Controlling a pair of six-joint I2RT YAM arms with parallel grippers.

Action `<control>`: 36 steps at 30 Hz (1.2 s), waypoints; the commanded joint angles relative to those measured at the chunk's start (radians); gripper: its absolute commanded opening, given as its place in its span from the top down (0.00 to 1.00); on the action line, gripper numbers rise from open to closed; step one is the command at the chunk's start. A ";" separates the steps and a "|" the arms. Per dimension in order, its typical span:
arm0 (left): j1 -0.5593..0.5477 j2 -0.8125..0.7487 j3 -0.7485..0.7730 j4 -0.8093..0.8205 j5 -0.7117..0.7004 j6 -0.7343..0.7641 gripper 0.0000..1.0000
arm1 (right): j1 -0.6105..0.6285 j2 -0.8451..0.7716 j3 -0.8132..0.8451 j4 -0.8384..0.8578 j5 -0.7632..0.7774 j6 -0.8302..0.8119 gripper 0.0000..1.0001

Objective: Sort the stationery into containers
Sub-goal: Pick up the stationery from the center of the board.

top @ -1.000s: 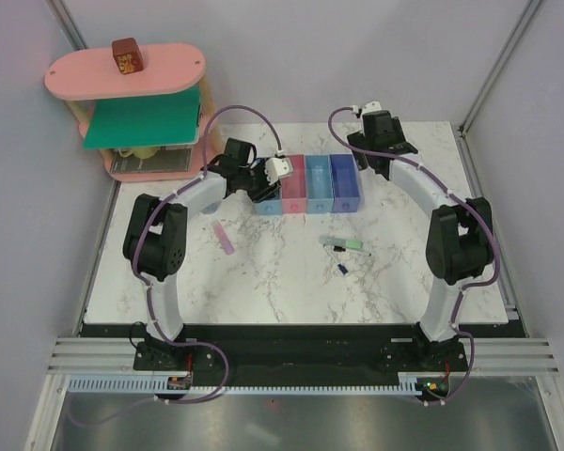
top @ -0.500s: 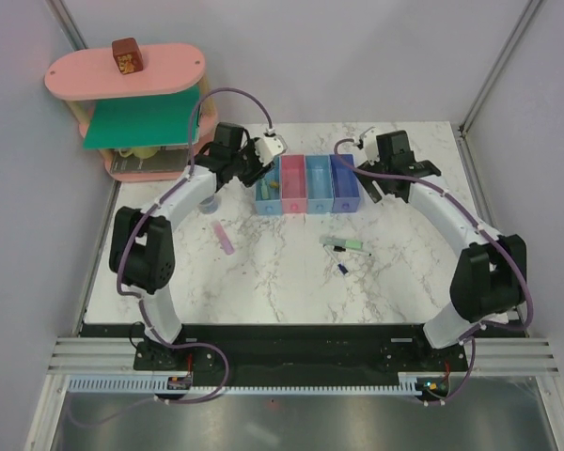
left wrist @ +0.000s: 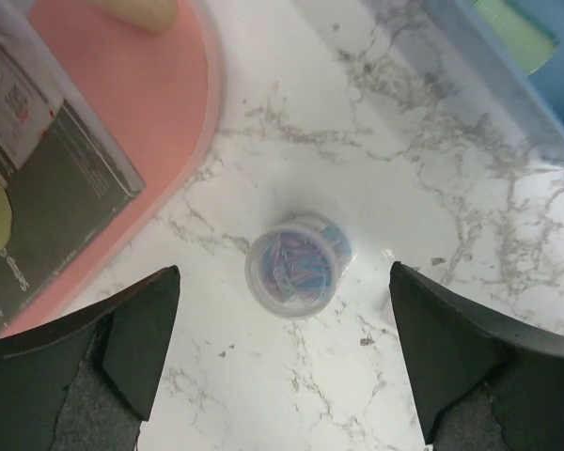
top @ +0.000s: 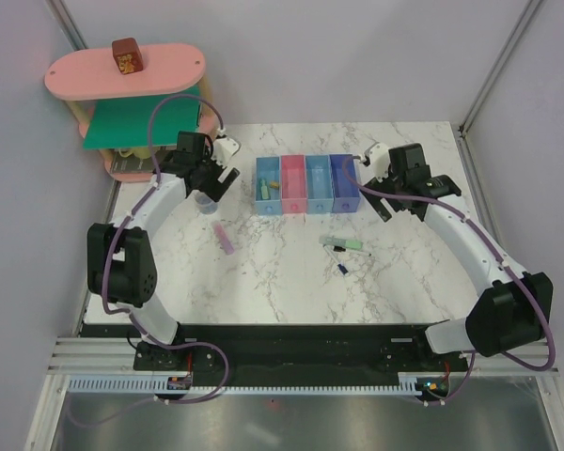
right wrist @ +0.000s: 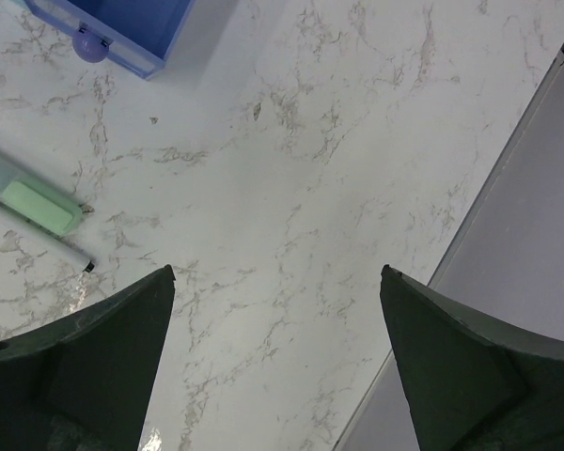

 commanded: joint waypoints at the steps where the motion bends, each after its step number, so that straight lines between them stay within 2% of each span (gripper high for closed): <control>1: 0.043 0.047 0.012 -0.009 -0.048 -0.099 0.00 | 0.002 -0.054 -0.014 -0.030 -0.022 -0.002 0.02; 9: 0.059 0.108 0.004 -0.009 -0.002 -0.142 0.00 | 0.002 -0.060 -0.035 -0.030 -0.025 0.010 0.02; 20: 0.071 0.182 0.001 -0.021 -0.028 -0.136 0.01 | 0.002 -0.057 -0.032 -0.028 -0.024 0.017 0.02; 28: 0.082 0.222 0.026 -0.004 -0.039 -0.116 0.06 | 0.003 -0.068 -0.034 -0.042 -0.033 0.026 0.02; 31: 0.082 0.219 0.030 -0.004 -0.034 -0.108 0.17 | 0.005 -0.071 -0.035 -0.044 -0.031 0.026 0.02; 36: 0.082 0.194 0.024 -0.007 -0.015 -0.096 0.48 | 0.005 -0.072 -0.029 -0.045 -0.031 0.030 0.02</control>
